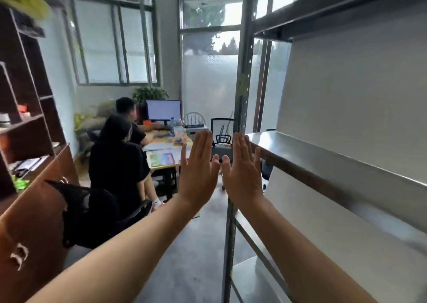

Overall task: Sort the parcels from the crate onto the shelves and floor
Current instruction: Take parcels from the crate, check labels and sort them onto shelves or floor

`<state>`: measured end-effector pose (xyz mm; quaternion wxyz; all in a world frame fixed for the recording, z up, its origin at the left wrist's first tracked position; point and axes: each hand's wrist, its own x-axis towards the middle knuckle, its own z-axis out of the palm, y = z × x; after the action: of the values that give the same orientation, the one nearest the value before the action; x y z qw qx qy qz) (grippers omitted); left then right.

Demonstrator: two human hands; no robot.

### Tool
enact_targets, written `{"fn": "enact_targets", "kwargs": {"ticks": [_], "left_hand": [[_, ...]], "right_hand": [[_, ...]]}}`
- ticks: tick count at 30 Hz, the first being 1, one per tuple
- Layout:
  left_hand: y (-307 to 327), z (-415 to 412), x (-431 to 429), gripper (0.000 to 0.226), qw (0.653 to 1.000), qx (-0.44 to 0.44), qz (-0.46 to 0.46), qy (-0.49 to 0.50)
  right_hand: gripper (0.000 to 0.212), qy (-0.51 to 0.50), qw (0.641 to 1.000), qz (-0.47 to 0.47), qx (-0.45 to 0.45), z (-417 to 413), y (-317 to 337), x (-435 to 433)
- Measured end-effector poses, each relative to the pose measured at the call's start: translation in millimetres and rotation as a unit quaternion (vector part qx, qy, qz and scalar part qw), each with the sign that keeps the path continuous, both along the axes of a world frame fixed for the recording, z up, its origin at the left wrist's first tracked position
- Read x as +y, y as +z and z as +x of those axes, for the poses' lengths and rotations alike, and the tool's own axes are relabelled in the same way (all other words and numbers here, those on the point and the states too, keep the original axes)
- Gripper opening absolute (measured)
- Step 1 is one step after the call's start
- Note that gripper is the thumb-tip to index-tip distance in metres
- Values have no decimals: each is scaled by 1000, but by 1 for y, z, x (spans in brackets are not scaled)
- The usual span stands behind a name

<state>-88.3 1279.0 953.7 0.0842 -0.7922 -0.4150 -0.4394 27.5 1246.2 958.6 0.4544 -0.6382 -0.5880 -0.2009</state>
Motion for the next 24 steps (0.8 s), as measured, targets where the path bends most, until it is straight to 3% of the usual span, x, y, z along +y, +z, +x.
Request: {"fn": "enact_targets", "kwargs": {"ticks": [5,8,13,19,24], "left_hand": [[10,4,-7,60,998,21,23,-45],[8,0,-8,60,995,30,9,-100],[-1,6,-13,62,984,28,-4,-175],[-37,39,-52,65,954,64,-30,-291],[-39,63,-128,64,922,54,-30,-383]], "right_hand": [[64,-80,996,-8,-49,-5,6,-13],[63,-109,992,-53,-30,-7,8,-26],[62,-196,979,-44,-12,-15,-4,-61],[59,-307,949,-75,7,-9,-20,-162],[60,-410,900,-144,31,14,-16,-251]]}}
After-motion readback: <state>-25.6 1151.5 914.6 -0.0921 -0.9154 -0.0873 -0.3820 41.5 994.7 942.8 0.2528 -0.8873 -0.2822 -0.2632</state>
